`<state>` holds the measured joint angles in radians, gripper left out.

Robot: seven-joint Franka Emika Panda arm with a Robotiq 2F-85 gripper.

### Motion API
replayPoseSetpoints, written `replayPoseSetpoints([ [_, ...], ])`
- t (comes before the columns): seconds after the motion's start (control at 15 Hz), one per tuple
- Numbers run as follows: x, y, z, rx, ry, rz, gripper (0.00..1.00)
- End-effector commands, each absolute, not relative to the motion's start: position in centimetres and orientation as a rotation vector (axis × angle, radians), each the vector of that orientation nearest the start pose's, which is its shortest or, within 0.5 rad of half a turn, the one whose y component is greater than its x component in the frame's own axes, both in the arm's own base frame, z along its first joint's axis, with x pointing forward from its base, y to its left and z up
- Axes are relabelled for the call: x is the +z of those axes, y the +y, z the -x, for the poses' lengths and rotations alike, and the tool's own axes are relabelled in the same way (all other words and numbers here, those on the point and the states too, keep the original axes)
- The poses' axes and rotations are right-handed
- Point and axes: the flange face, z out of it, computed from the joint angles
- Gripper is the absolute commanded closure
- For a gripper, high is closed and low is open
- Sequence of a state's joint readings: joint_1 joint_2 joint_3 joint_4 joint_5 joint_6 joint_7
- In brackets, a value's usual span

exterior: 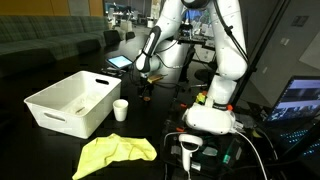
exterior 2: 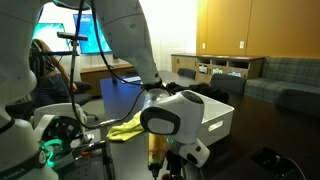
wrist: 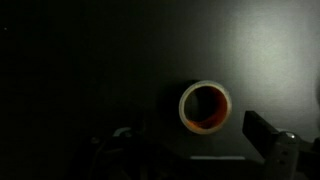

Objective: Pick up the two cloths and put them in the box, then pick up the seal tape and marker and put them in the cup

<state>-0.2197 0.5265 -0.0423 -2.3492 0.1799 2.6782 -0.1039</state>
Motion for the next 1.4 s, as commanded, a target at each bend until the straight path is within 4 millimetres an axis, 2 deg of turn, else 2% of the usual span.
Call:
replayPoseSetpoints([
  [0.0,8.7,-13.6,-46.3,0.270,0.451,3.005,0.00],
  [0.47,7.6,-13.6,-46.8,0.285,0.403,3.003,0.00],
  [1.33,7.9,-14.6,-46.4,0.306,0.399,3.037,0.00],
])
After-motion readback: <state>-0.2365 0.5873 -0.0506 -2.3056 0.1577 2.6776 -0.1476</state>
